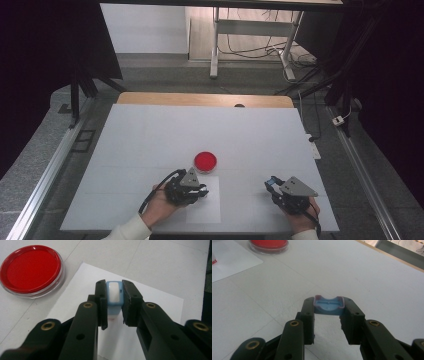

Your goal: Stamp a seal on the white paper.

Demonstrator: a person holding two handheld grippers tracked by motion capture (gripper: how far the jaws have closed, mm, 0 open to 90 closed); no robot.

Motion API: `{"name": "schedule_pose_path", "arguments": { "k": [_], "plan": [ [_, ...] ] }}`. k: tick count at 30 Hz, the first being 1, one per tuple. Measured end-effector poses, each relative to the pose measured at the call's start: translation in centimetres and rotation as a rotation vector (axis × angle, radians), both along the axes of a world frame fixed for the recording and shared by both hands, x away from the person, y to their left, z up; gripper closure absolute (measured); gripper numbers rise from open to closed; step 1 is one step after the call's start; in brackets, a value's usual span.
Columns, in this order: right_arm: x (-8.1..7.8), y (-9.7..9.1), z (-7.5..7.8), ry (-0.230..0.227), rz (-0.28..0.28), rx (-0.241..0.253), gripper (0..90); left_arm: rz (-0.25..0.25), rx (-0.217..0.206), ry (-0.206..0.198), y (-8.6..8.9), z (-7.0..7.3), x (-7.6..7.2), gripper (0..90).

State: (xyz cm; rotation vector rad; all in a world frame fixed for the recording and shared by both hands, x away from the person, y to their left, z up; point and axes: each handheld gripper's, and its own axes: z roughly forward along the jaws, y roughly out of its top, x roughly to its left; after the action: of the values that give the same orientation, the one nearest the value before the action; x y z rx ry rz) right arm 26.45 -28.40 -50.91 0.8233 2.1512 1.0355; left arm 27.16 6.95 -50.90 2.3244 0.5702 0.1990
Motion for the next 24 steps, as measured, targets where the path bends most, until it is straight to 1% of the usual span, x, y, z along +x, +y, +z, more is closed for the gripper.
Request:
{"name": "schedule_pose_path", "arguments": {
  "k": [7,12,15,19,21,22,23,24],
  "plan": [
    [0.00,-0.06,0.03,0.001,-0.006,-0.003,64.8,-0.001,0.006,-0.006,-0.09,0.06,-0.08,76.5],
    [0.02,-0.13,0.04,-0.001,-0.005,0.002,64.8,0.001,-0.001,0.004,0.01,0.09,0.03,76.4],
    [-0.02,-0.15,0.09,-0.001,-0.010,0.000,64.8,-0.001,0.001,-0.006,-0.04,0.09,-0.05,76.3],
    [-0.09,-0.05,0.12,-0.004,-0.010,-0.004,64.8,0.000,-0.001,-0.004,-0.01,0.12,-0.03,76.3],
    [-0.09,-0.07,0.12,-0.004,-0.006,0.000,64.8,0.000,-0.013,-0.003,0.12,0.21,0.02,76.3],
    [-0.09,-0.09,0.13,-0.004,-0.007,0.000,64.8,0.005,-0.030,0.000,0.23,0.32,0.03,76.2],
    [-0.08,-0.11,0.13,-0.005,-0.006,0.005,64.8,0.006,-0.024,-0.005,0.31,0.38,0.06,76.1],
    [-0.08,-0.12,0.13,-0.006,-0.007,0.006,64.8,0.004,-0.028,-0.007,0.32,0.36,0.04,76.1]
  ]
}}
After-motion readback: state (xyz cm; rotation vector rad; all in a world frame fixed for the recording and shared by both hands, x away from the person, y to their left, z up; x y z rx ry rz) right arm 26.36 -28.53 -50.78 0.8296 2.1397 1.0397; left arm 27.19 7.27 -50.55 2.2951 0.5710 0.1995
